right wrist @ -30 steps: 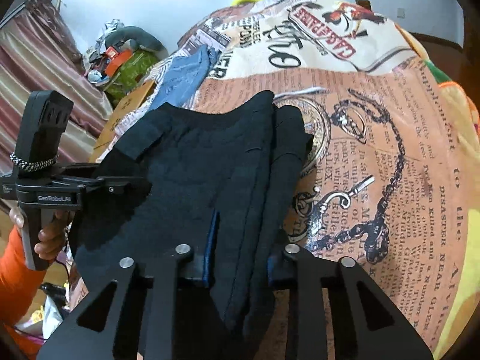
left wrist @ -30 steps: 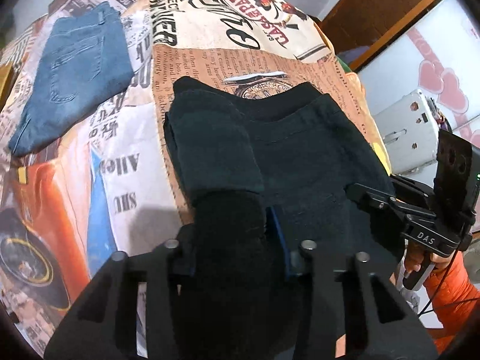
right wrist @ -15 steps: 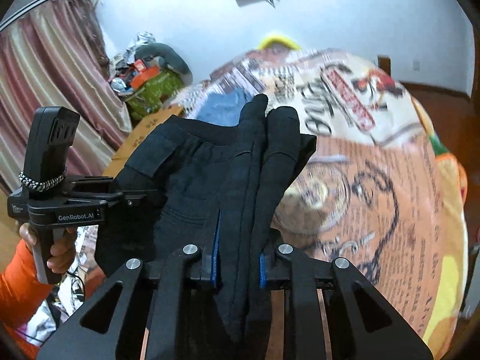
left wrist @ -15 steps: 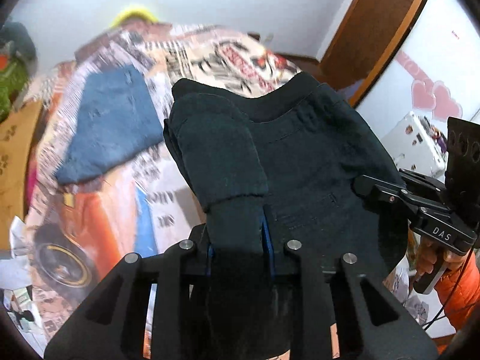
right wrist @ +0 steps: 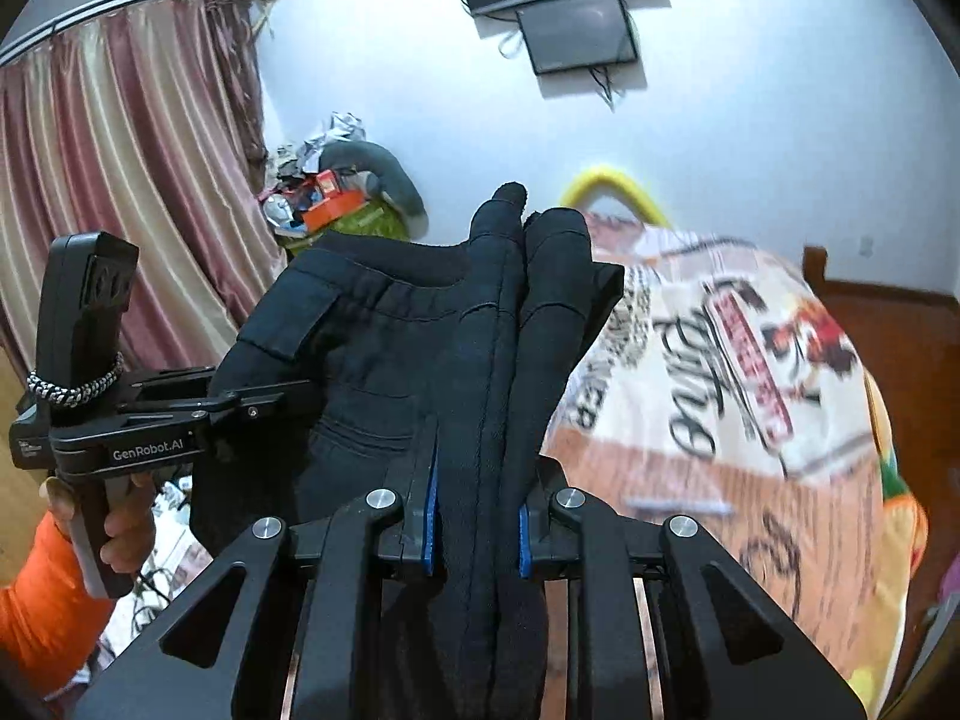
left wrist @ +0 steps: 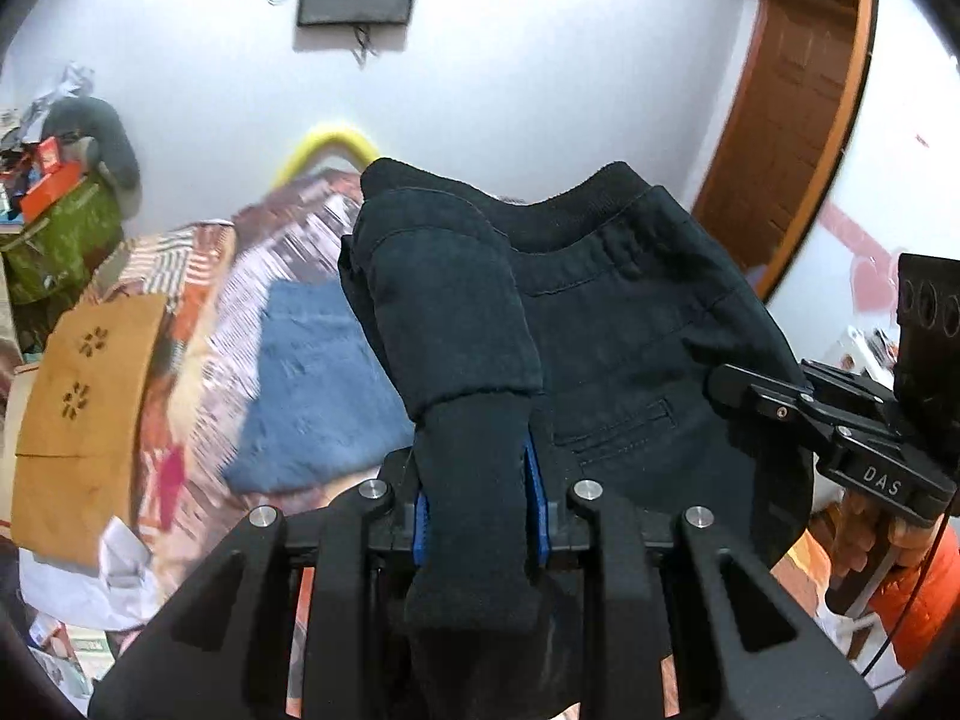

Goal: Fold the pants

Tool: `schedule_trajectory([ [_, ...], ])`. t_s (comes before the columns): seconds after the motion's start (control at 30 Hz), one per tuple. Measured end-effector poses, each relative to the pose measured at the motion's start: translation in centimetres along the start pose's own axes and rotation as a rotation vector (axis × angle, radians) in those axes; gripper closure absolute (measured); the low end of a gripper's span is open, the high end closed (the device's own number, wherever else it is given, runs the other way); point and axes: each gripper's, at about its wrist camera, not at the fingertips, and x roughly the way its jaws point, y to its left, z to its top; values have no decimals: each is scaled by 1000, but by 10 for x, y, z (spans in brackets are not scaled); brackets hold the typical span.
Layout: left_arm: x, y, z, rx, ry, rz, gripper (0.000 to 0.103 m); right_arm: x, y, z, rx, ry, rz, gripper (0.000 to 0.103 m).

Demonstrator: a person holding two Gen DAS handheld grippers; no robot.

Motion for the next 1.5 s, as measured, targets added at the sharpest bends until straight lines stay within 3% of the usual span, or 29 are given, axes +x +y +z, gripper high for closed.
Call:
schedule_trajectory([
  [0.2, 17, 40, 23, -29, -53, 57, 78, 40, 5, 28, -29, -15, 11, 86],
  [0.47, 64, 95, 37, -76, -44, 126, 78, 117, 5, 48, -43, 7, 23, 86],
  [0.73, 129, 144, 33, -123, -20, 205, 78, 195, -3, 43, -21, 51, 6, 87],
  [1.07, 226, 200, 14, -190, 79, 246, 78, 277, -23, 15, 29, 124, -31, 87],
  [1.27, 265, 212, -4, -178, 160, 265, 76, 301, -30, -5, -9, 173, -77, 85],
  [1.37, 268, 211, -8, -181, 173, 310, 66, 299, -38, -8, -11, 191, -122, 81],
  [1.43, 264, 208, -10, -173, 167, 337, 59, 294, -44, -8, -3, 204, -132, 72],
  [1.5, 253, 201, -10, -135, 146, 368, 57, 284, -47, -6, -14, 193, -164, 64],
])
